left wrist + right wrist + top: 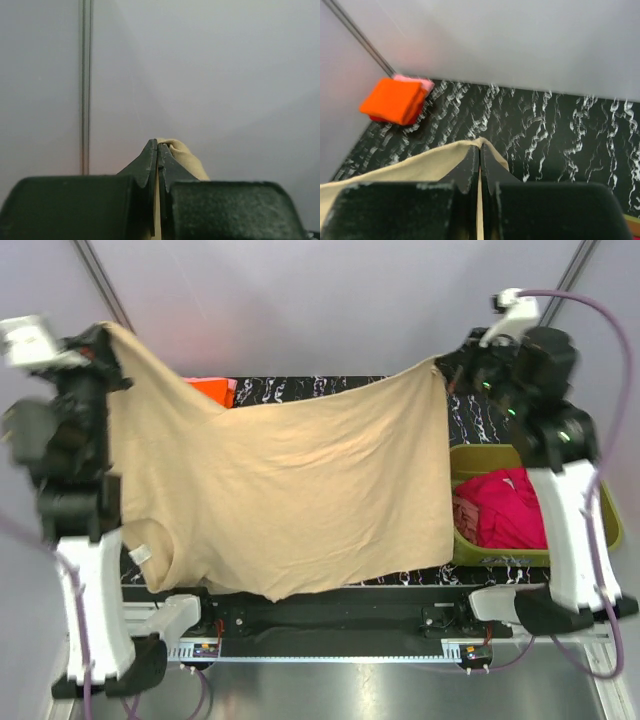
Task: Fold and stack the t-shirts
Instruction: Flatten the tshirt out
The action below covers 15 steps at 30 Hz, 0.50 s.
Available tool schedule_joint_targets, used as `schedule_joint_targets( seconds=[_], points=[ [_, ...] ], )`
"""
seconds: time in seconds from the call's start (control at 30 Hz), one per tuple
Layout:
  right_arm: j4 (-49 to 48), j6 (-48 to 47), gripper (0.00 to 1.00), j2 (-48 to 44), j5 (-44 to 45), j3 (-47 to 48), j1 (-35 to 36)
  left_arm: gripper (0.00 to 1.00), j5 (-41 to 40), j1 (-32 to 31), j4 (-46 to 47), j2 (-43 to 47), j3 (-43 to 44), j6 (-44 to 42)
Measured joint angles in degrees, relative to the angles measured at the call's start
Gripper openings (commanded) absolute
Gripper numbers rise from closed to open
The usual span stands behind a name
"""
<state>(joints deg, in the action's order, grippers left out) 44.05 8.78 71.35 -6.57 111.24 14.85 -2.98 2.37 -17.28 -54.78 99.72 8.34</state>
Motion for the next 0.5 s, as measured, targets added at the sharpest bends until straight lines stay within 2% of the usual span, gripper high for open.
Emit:
schedule_joint_targets(
  seconds=[0.17, 0.27, 0.4, 0.5],
  points=[
    [-4.85, -2.01, 0.0, 12.76, 1.44, -9.16, -0.22, 0.0, 0.07, 0.0, 6.32, -12.13, -12.83, -5.81],
    [-5.44, -2.84, 0.0, 20.96, 1.64, -11.37, -0.92, 0.0, 0.46, 0.0, 8.07, -19.87, -19.23, -7.65],
    [-7.48, -3.72, 0.0, 30.36, 1.36, -10.47, -1.75, 0.0, 3.15, 0.0, 9.81, -29.42, -20.2, -8.11],
    [-8.57, -4.63, 0.0, 36.17, 1.01, -7.32, -1.86, 0.0, 4.98, 0.0, 11.43, -33.09, -20.2, -7.98]
  ],
)
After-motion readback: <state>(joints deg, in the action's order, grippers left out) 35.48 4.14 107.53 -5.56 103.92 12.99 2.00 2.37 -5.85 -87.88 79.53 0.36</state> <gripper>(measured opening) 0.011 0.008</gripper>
